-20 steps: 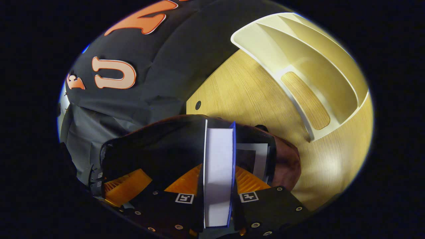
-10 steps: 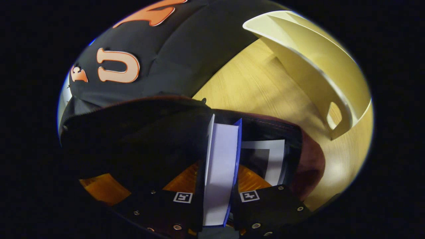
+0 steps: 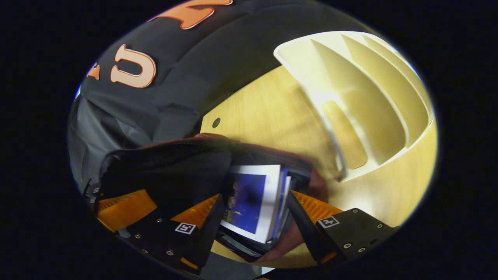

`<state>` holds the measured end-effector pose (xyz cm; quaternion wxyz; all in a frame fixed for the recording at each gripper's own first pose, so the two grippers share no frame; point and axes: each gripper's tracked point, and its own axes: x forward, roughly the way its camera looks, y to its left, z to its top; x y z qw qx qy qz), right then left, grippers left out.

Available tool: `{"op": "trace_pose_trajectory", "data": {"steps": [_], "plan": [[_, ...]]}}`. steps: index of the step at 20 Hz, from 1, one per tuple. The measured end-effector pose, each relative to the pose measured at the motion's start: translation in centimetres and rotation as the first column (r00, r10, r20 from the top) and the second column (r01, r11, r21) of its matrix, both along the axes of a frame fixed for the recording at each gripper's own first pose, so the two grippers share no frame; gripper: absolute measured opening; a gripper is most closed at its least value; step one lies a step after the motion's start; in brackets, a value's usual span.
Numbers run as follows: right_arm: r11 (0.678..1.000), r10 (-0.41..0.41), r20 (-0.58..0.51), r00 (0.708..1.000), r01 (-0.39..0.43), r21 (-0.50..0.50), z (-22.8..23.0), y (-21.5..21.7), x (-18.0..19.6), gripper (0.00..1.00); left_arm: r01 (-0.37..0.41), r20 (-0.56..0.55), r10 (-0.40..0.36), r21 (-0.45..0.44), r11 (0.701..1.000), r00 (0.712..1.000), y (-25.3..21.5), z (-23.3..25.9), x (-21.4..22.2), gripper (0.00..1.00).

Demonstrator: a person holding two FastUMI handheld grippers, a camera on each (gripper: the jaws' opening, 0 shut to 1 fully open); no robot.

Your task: Open the schoolbag, grab two books from the bookshelf and put them into the schoolbag.

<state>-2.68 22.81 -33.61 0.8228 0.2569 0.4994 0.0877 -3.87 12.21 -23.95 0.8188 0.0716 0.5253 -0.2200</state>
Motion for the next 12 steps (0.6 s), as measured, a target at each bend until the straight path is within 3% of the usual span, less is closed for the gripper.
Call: {"op": "trace_pose_trajectory", "data": {"steps": [3, 5, 6, 9, 10, 12], "plan": [[0.999, 0.019, 0.108, 0.994, -0.014, -0.039, 2.8, -4.1, 0.8, 0.97, -0.031, -0.010, 0.031, -0.037, 0.999, 0.999, -1.4, 0.0, -1.5, 0.20], [0.995, 0.027, 0.160, 0.987, -0.011, -0.101, 4.4, -7.3, 1.4, 0.97, -0.059, -0.012, 0.059, -0.076, 0.995, 0.998, -3.3, 0.4, -2.4, 0.38], [0.992, 0.042, 0.182, 0.982, -0.020, -0.121, 5.4, -8.8, 1.5, 0.97, -0.078, -0.008, 0.078, -0.081, 0.994, 0.997, -4.4, 0.5, -2.5, 0.53], [0.982, 0.098, 0.251, 0.963, -0.052, -0.183, 8.3, -13.6, 1.6, 0.97, -0.133, 0.009, 0.134, -0.096, 0.987, 0.991, -7.6, 0.5, -3.3, 0.62], [0.975, 0.116, 0.282, 0.952, -0.055, -0.216, 9.2, -15.5, 1.7, 0.97, -0.145, 0.027, 0.148, -0.094, 0.985, 0.989, -9.0, 0.5, -2.8, 0.89], [0.958, 0.153, 0.334, 0.930, -0.057, -0.279, 10.8, -18.9, 2.2, 0.97, -0.173, 0.055, 0.179, -0.098, 0.980, 0.982, -11.8, 0.9, -3.0, 0.99]]}}
